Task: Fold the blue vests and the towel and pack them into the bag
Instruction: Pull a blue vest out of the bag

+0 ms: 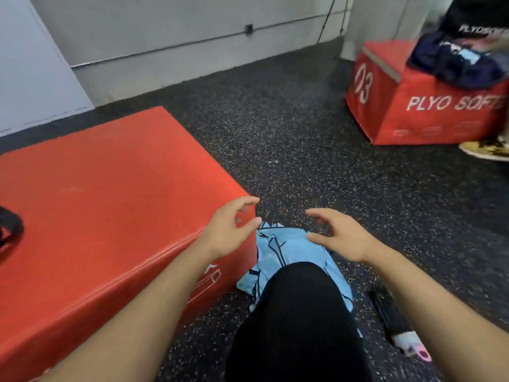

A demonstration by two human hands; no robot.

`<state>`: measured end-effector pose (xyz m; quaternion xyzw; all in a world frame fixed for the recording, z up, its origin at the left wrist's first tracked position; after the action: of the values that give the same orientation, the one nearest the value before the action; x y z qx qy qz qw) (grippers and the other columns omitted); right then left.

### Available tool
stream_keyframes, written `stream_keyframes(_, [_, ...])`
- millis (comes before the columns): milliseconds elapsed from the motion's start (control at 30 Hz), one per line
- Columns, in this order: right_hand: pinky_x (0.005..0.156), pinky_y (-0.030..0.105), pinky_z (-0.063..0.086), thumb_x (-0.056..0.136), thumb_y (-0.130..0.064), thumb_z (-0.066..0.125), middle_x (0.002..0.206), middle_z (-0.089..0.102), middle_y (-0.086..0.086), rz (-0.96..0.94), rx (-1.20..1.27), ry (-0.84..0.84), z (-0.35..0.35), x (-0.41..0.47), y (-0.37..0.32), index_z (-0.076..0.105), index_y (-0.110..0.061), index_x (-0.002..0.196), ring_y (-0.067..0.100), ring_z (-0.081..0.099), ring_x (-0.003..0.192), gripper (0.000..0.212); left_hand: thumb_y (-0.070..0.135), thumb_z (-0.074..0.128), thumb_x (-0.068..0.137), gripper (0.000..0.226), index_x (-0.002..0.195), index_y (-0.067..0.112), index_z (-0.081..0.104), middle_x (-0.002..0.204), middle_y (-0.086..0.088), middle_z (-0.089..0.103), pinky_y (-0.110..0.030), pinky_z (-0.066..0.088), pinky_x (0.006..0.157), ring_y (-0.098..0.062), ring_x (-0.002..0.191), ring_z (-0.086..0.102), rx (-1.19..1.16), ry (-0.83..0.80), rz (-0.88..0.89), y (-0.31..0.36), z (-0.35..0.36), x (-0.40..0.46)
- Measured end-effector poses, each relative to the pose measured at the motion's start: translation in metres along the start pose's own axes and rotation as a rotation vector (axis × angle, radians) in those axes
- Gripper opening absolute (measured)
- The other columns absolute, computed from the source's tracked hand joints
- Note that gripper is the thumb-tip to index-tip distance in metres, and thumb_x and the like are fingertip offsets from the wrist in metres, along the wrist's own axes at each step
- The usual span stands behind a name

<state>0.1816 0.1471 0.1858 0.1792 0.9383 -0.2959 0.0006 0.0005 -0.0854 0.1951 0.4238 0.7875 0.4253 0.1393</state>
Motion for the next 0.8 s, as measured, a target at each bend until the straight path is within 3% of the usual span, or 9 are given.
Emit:
stream_keyframes(67, [0.107, 0.028, 0.040, 0.091, -0.046, 0.072, 0.147, 0.051, -0.007, 0.067, 0.010, -0.030, 0.014, -0.001, 0.034, 0.047, -0.028, 0.149, 0.015, 0.053, 0.130, 0.065, 0.027, 0.072, 0.093, 0.041, 0.132, 0.028, 0.061, 0.126, 0.009, 0.063, -0.028, 0.051, 0.094, -0.008, 0.117, 0.059, -0.005, -0.037, -0.025, -0.010, 0.030, 0.014])
stream_keyframes(200, [0.107, 0.025, 0.037, 0.094, -0.045, 0.070, 0.150, 0.047, -0.005, 0.154, 0.022, -0.123, 0.054, 0.006, 0.086, 0.046, -0.026, 0.150, 0.015, 0.051, 0.131, 0.064, 0.025, 0.071, 0.094, 0.045, 0.137, 0.028, 0.058, 0.125, 0.011, 0.060, -0.029, 0.050, 0.096, -0.004, 0.115, 0.057, 0.000, -0.120, -0.097, -0.041, 0.084, 0.039])
stream_keyframes(333, [0.104, 0.019, 0.033, 0.096, -0.039, 0.069, 0.154, 0.044, -0.003, 0.156, 0.018, -0.229, 0.096, 0.019, 0.121, 0.046, -0.023, 0.150, 0.016, 0.047, 0.137, 0.061, 0.029, 0.069, 0.094, 0.048, 0.139, 0.024, 0.055, 0.137, 0.005, 0.058, -0.037, 0.049, 0.101, -0.009, 0.121, 0.056, 0.012, -0.206, -0.164, -0.083, 0.131, 0.052])
stream_keyframes(433, [0.113, 0.025, 0.033, 0.096, -0.037, 0.070, 0.156, 0.043, -0.002, 0.163, 0.014, -0.291, 0.126, 0.033, 0.144, 0.046, -0.025, 0.150, 0.018, 0.045, 0.139, 0.061, 0.022, 0.067, 0.096, 0.050, 0.144, 0.021, 0.051, 0.146, 0.001, 0.049, -0.030, 0.038, 0.111, -0.010, 0.132, 0.046, 0.021, -0.229, -0.224, -0.112, 0.158, 0.059])
stream_keyframes(533, [0.117, 0.029, 0.032, 0.095, -0.038, 0.070, 0.157, 0.042, -0.002, 0.162, 0.000, -0.339, 0.157, 0.051, 0.161, 0.044, -0.026, 0.151, 0.018, 0.042, 0.143, 0.063, 0.019, 0.063, 0.099, 0.053, 0.149, 0.022, 0.046, 0.153, 0.004, 0.041, -0.018, 0.029, 0.109, -0.001, 0.133, 0.036, -0.001, -0.248, -0.279, -0.138, 0.178, 0.062])
stream_keyframes(700, [0.118, 0.032, 0.033, 0.094, -0.037, 0.071, 0.157, 0.042, -0.002, 0.156, 0.037, -0.370, 0.199, 0.079, 0.173, 0.046, -0.026, 0.150, 0.020, 0.042, 0.143, 0.062, 0.024, 0.059, 0.100, 0.056, 0.152, 0.029, 0.040, 0.159, 0.007, 0.036, -0.043, 0.033, 0.120, -0.012, 0.145, 0.033, -0.041, -0.294, -0.376, -0.174, 0.201, 0.060])
stream_keyframes(800, [0.118, 0.039, 0.034, 0.095, -0.043, 0.068, 0.162, 0.036, 0.000, 0.146, 0.020, -0.421, 0.222, 0.094, 0.177, 0.043, -0.030, 0.153, 0.024, 0.037, 0.146, 0.064, 0.021, 0.060, 0.100, 0.056, 0.152, 0.028, 0.039, 0.157, 0.004, 0.037, -0.045, 0.035, 0.119, -0.014, 0.144, 0.036, -0.054, -0.299, -0.410, -0.186, 0.210, 0.063])
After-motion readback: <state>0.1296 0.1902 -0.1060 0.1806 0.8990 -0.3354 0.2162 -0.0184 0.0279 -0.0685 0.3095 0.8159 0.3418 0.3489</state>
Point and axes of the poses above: each hand's wrist, its own x-axis towards the middle knuckle, its own z-axis out of the palm, y = z × x, the point moved 1 cm from there along x, towards the middle knuckle
